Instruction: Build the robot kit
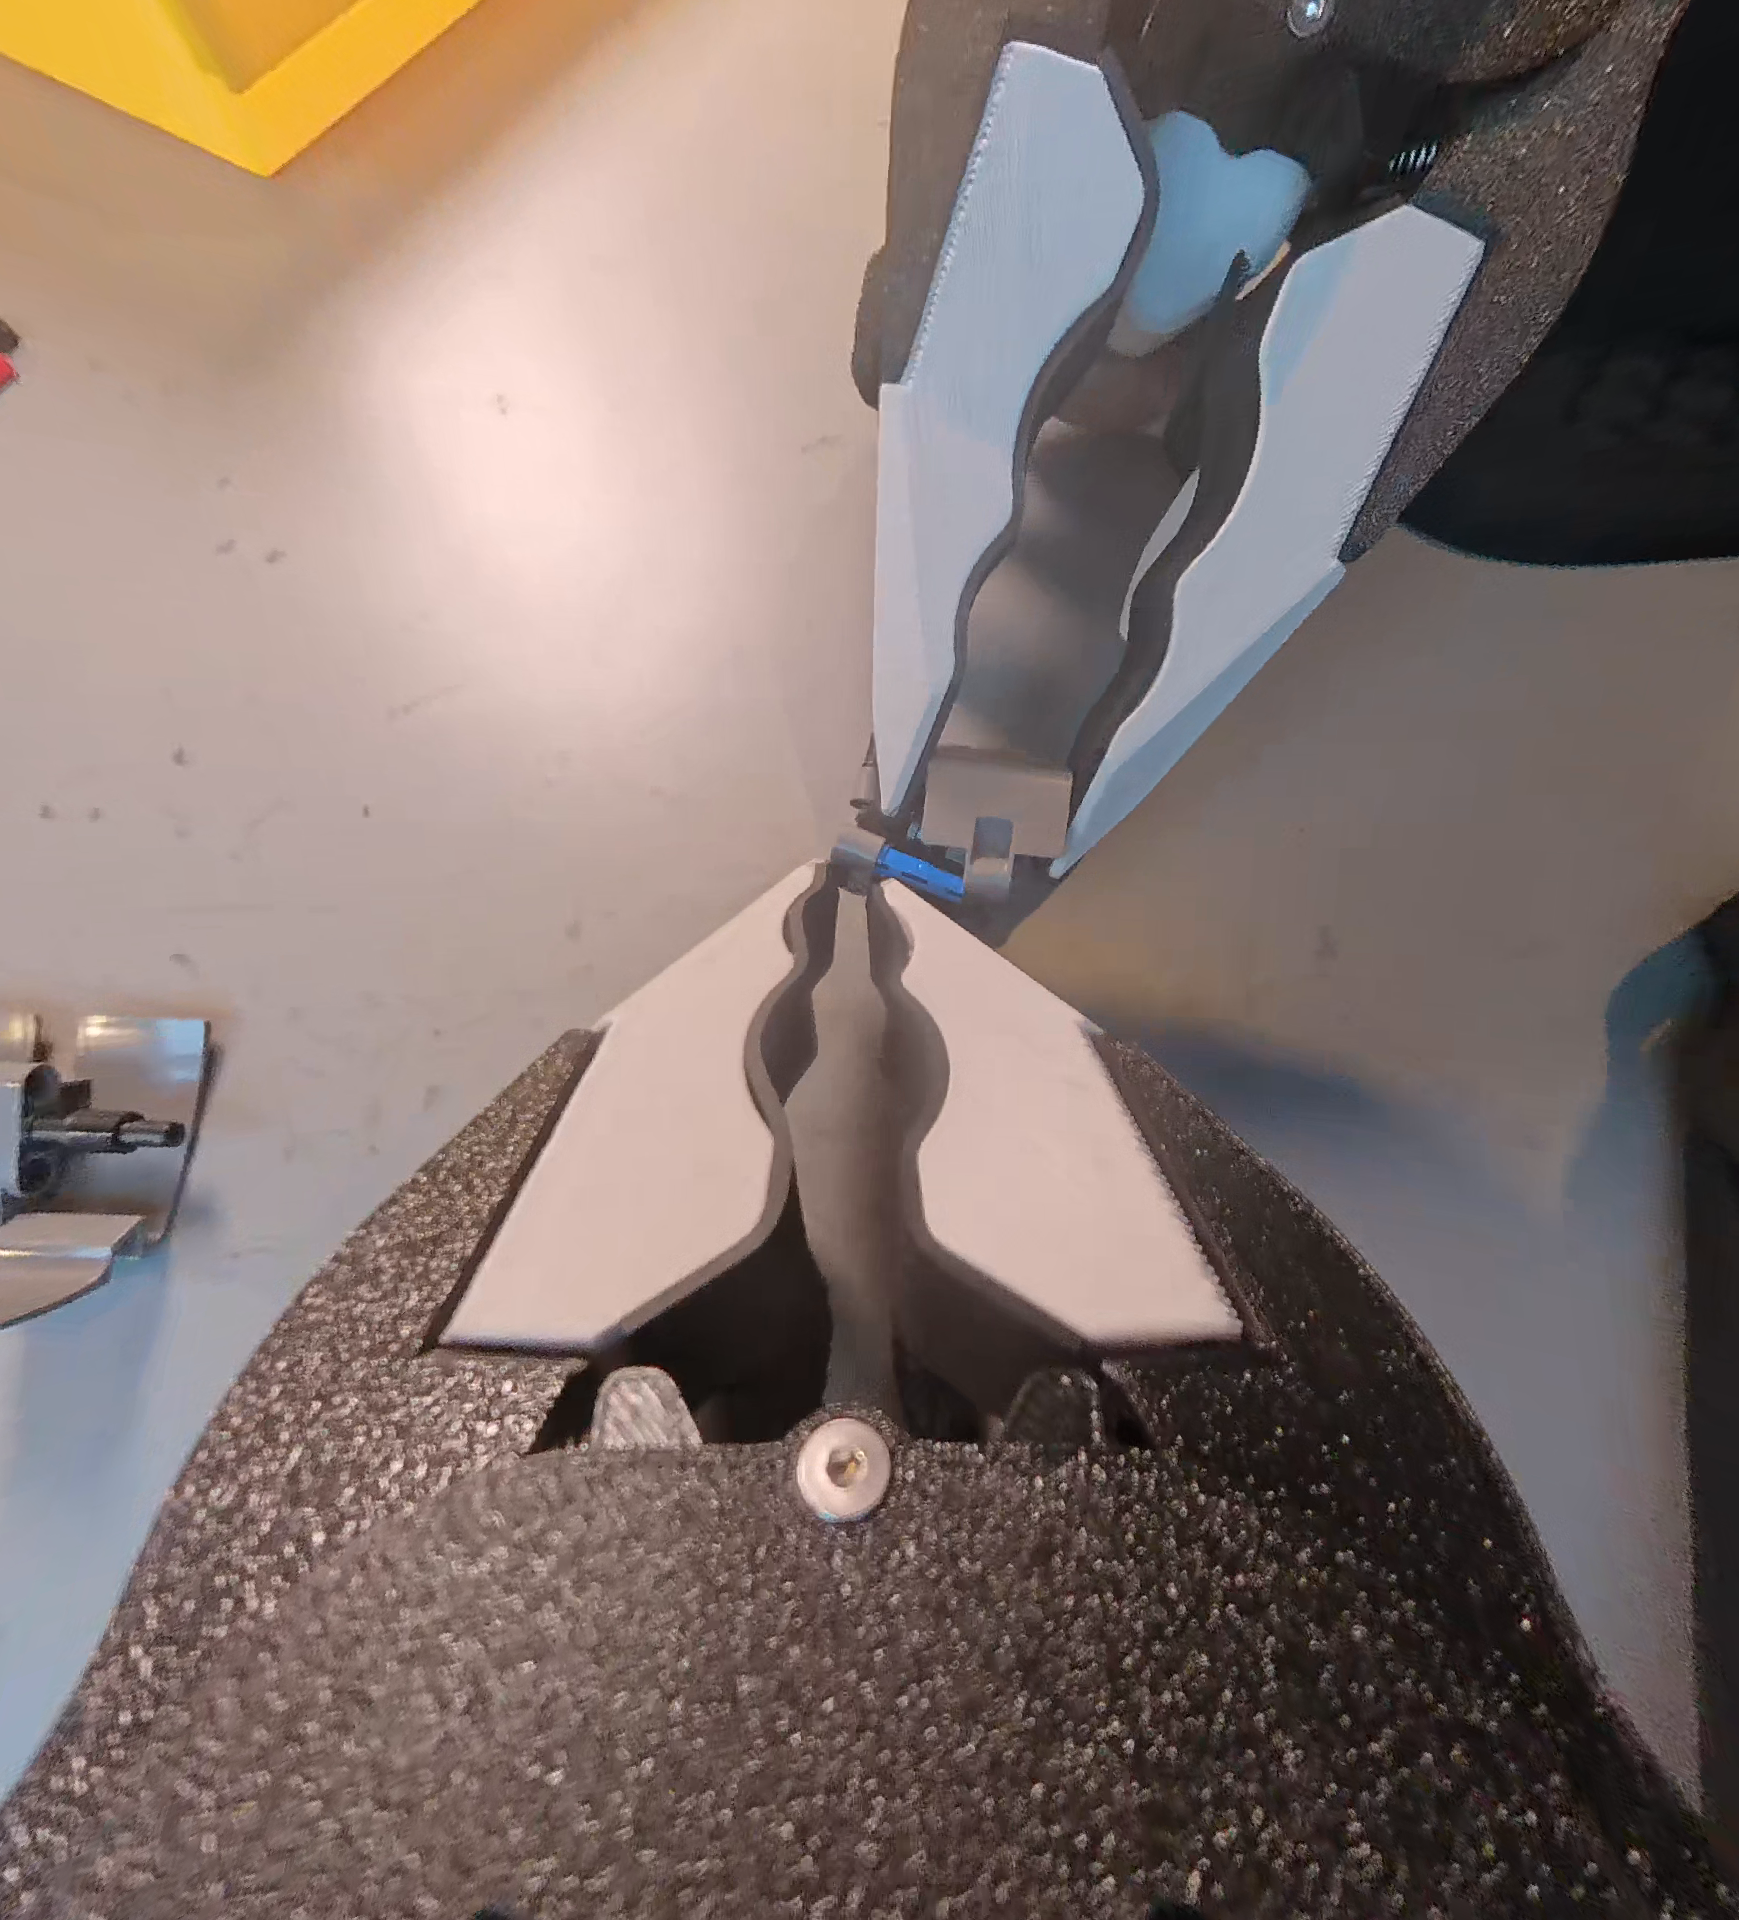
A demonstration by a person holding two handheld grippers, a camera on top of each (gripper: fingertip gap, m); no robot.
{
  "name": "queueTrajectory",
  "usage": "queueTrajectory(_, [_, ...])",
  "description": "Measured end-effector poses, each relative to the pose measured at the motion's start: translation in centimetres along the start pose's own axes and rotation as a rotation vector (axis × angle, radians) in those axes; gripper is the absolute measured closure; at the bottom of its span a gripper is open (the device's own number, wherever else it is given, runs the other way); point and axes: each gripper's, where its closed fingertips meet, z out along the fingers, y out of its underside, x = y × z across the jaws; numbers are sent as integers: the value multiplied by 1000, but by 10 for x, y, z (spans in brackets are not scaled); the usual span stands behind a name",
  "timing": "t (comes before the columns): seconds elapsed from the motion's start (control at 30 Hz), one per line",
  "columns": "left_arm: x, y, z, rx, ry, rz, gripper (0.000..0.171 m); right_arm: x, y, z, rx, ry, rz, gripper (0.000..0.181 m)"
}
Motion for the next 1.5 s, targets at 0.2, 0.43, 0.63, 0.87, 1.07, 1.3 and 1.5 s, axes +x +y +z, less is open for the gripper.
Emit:
queueTrajectory(0.2, [-7,-2,3,-16,-145,-62,170,8,0,3,-8,81,8,157])
queueTrajectory(0.43, [-6,5,-4,-19,-184,-73,169,5,-4,9,-5,102,-14,157])
queueTrajectory(0.63, [4,13,-10,-47,-77,94,166,-2,-7,11,0,71,-37,157])
queueTrajectory(0.87, [13,15,-16,14,189,129,153,-3,-7,10,5,68,-46,157])
queueTrajectory(1.07, [10,1,-23,114,260,36,126,4,-4,8,2,87,-49,157])
queueTrajectory(1.3, [16,7,-12,50,244,116,144,-1,-6,9,5,85,-103,156])
queueTrajectory(1.5, [16,11,-15,44,282,127,146,-6,-7,7,9,25,-63,128])
